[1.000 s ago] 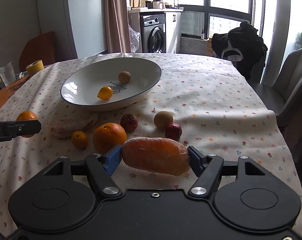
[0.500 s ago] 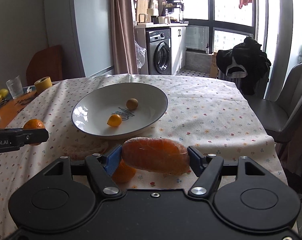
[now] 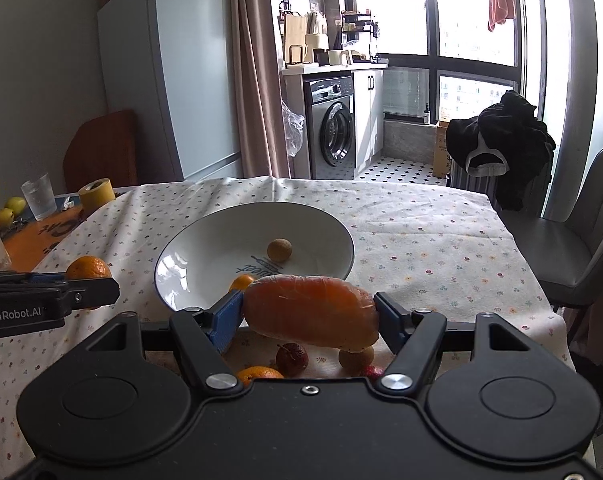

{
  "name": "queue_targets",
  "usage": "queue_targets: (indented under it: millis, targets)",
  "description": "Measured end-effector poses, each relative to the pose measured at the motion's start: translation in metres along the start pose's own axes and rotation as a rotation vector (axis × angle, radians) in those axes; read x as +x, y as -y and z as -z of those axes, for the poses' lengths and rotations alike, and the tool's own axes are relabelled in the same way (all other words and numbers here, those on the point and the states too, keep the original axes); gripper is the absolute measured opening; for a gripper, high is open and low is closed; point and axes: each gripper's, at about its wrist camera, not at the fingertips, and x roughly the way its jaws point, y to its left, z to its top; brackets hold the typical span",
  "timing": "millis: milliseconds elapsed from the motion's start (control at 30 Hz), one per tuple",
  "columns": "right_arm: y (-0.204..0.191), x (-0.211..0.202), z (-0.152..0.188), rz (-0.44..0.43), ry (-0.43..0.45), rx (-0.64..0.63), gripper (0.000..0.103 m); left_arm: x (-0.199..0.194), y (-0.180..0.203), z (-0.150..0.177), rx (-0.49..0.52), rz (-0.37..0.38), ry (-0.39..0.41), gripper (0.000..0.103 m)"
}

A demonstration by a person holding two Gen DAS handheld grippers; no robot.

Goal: Organize fruits
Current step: 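Carry both fruits over the white bowl and open the left gripper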

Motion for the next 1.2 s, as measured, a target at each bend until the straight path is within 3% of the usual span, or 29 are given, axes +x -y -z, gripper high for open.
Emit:
queue_targets:
  millis: [633,1067,1200]
  targets:
    - [0.000,0.032,-0.013,-0.095,0.002,-0.004,0.067,0.046,0.013,-0.016,0.014,-0.008,-0.032,0.037]
    - [0.003,0.057,-0.010,-0.097,-0.029,-0.017,0.067,0.081,0.012,-0.015,-0.017,-0.002,-0.085,0.037]
    - [0.006,0.061,-0.012,-0.088,-0.027,-0.004,0.067,0.074,0.005,-0.018,-0.048,-0.013,-0.044,0.041]
